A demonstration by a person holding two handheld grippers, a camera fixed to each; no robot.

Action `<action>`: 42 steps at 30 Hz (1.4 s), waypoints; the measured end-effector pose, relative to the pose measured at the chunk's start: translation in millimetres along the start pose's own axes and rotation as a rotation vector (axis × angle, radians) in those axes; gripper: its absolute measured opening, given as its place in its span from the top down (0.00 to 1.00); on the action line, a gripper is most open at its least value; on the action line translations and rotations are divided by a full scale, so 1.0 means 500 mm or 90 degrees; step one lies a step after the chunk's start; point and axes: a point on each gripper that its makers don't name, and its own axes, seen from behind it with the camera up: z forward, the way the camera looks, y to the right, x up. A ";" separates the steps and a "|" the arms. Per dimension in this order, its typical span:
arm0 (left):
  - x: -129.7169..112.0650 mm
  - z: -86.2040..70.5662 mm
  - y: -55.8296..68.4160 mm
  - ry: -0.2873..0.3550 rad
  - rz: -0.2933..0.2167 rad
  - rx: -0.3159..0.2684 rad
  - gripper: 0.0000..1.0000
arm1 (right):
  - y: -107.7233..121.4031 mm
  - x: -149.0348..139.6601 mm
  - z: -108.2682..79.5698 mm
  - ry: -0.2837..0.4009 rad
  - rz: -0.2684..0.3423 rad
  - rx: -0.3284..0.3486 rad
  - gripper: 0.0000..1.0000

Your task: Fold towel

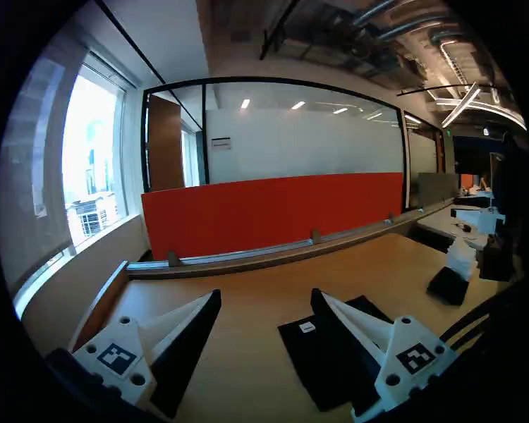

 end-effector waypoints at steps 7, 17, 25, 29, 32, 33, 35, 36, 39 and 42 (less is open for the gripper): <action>0.000 0.006 0.038 -0.027 0.015 -0.062 0.06 | -0.057 -0.017 0.008 -0.058 -0.022 0.085 0.00; -0.074 0.014 0.065 -0.075 0.035 -0.086 0.06 | -0.107 -0.083 0.007 -0.101 -0.059 0.132 0.00; -0.147 0.020 0.084 -0.112 0.049 -0.097 0.06 | -0.129 -0.157 0.017 -0.131 -0.068 0.147 0.00; -0.185 0.024 0.098 -0.136 0.055 -0.104 0.06 | -0.141 -0.197 0.021 -0.148 -0.068 0.156 0.00; -0.212 0.027 0.110 -0.153 0.060 -0.113 0.06 | -0.148 -0.227 0.023 -0.162 -0.069 0.162 0.00; -0.221 0.028 0.114 -0.159 0.061 -0.115 0.06 | -0.150 -0.237 0.023 -0.167 -0.070 0.164 0.00; -0.241 0.029 0.122 -0.171 0.064 -0.121 0.06 | -0.155 -0.260 0.024 -0.177 -0.072 0.168 0.00; -0.251 0.030 0.125 -0.176 0.065 -0.124 0.06 | -0.157 -0.270 0.025 -0.181 -0.073 0.170 0.00; -0.281 0.031 0.136 -0.194 0.070 -0.130 0.06 | -0.164 -0.300 0.025 -0.192 -0.078 0.177 0.00; -0.314 0.031 0.149 -0.213 0.073 -0.141 0.06 | -0.171 -0.331 0.025 -0.204 -0.083 0.183 0.00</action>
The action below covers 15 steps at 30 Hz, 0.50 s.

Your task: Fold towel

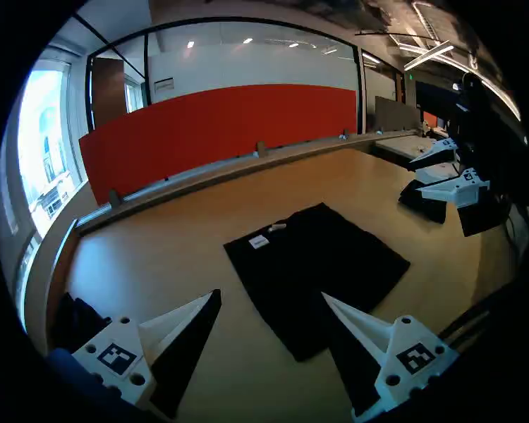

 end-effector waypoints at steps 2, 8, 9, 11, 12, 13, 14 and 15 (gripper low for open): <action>-0.021 0.009 0.010 -0.015 0.002 -0.008 0.06 | -0.007 -0.022 0.007 -0.011 -0.001 0.005 0.00; -0.081 0.032 0.032 -0.053 0.002 -0.027 0.06 | -0.029 -0.085 0.026 -0.046 -0.001 0.020 0.00; -0.090 0.036 0.035 -0.059 0.001 -0.029 0.06 | -0.033 -0.094 0.029 -0.052 -0.001 0.024 0.00; -0.109 0.042 0.039 -0.072 0.000 -0.035 0.06 | -0.043 -0.113 0.035 -0.064 -0.002 0.031 0.00; -0.117 0.045 0.041 -0.078 -0.001 -0.038 0.06 | -0.048 -0.122 0.038 -0.069 -0.002 0.034 0.00; -0.125 0.048 0.044 -0.084 -0.001 -0.041 0.06 | -0.052 -0.132 0.041 -0.075 -0.002 0.037 0.00; -0.134 0.052 0.048 -0.091 -0.001 -0.045 0.06 | -0.057 -0.142 0.044 -0.081 -0.002 0.040 0.00; -0.142 0.055 0.051 -0.097 -0.001 -0.049 0.06 | -0.061 -0.151 0.046 -0.087 -0.001 0.043 0.00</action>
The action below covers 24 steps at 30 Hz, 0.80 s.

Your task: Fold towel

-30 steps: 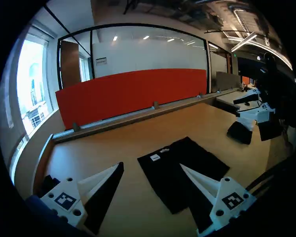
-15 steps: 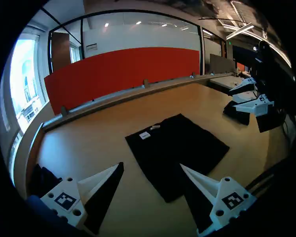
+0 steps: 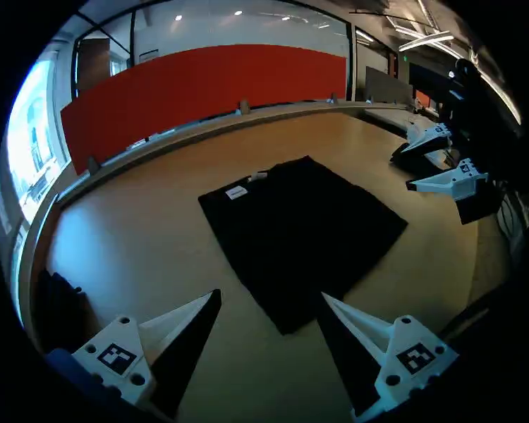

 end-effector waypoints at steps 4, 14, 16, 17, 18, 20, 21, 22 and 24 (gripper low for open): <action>-0.028 0.018 0.011 -0.025 -0.004 -0.015 0.06 | -0.015 -0.033 0.013 -0.021 0.005 0.011 0.00; -0.089 0.050 0.030 -0.084 -0.016 -0.036 0.06 | -0.041 -0.116 0.027 -0.073 0.008 0.033 0.01; -0.096 0.054 0.031 -0.093 -0.016 -0.037 0.06 | -0.043 -0.128 0.028 -0.082 0.010 0.035 0.02; -0.100 0.057 0.032 -0.097 -0.015 -0.038 0.06 | -0.044 -0.134 0.029 -0.086 0.012 0.036 0.02; -0.102 0.058 0.034 -0.100 -0.015 -0.039 0.06 | -0.045 -0.138 0.030 -0.088 0.014 0.037 0.03; -0.105 0.062 0.037 -0.107 -0.014 -0.042 0.06 | -0.046 -0.144 0.031 -0.090 0.019 0.038 0.04; -0.106 0.063 0.039 -0.109 -0.014 -0.043 0.06 | -0.046 -0.147 0.032 -0.092 0.022 0.039 0.04; -0.108 0.064 0.040 -0.112 -0.014 -0.043 0.06 | -0.047 -0.149 0.033 -0.093 0.024 0.039 0.04; -0.111 0.065 0.043 -0.117 -0.014 -0.045 0.06 | -0.048 -0.155 0.034 -0.096 0.029 0.040 0.06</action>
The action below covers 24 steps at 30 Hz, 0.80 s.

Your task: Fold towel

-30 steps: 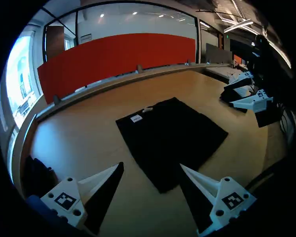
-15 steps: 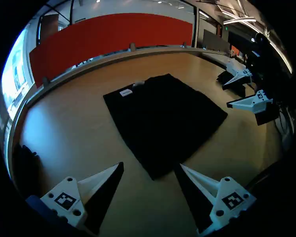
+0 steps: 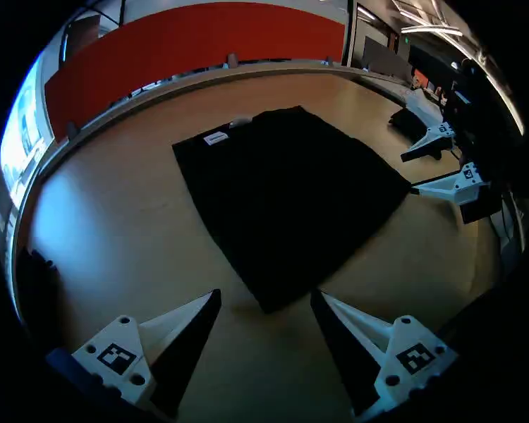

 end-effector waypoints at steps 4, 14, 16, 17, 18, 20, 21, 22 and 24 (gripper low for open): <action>-0.006 0.003 0.009 -0.009 -0.001 -0.008 0.06 | -0.001 -0.008 0.001 -0.004 0.004 0.001 0.15; -0.005 0.001 0.008 -0.022 -0.014 -0.005 0.28 | -0.004 -0.022 0.002 -0.013 0.018 0.015 0.37; -0.006 0.001 0.009 -0.022 -0.015 -0.003 0.28 | -0.004 -0.026 0.002 -0.016 0.018 0.017 0.38; -0.006 0.002 0.009 -0.023 -0.015 -0.002 0.28 | -0.004 -0.029 0.002 -0.017 0.017 0.017 0.38; -0.006 0.002 0.009 -0.023 -0.014 -0.001 0.28 | -0.004 -0.031 0.002 -0.019 0.017 0.019 0.39; -0.007 0.002 0.010 -0.024 -0.010 0.003 0.29 | -0.006 -0.034 0.003 -0.021 0.016 0.023 0.44; -0.007 0.002 0.009 -0.025 -0.009 0.005 0.30 | -0.007 -0.035 0.003 -0.021 0.015 0.025 0.45; -0.007 0.001 0.009 -0.026 -0.009 0.007 0.30 | -0.008 -0.035 0.003 -0.021 0.015 0.027 0.46; -0.006 0.000 0.009 -0.027 -0.009 0.009 0.30 | -0.009 -0.035 0.004 -0.021 0.015 0.029 0.47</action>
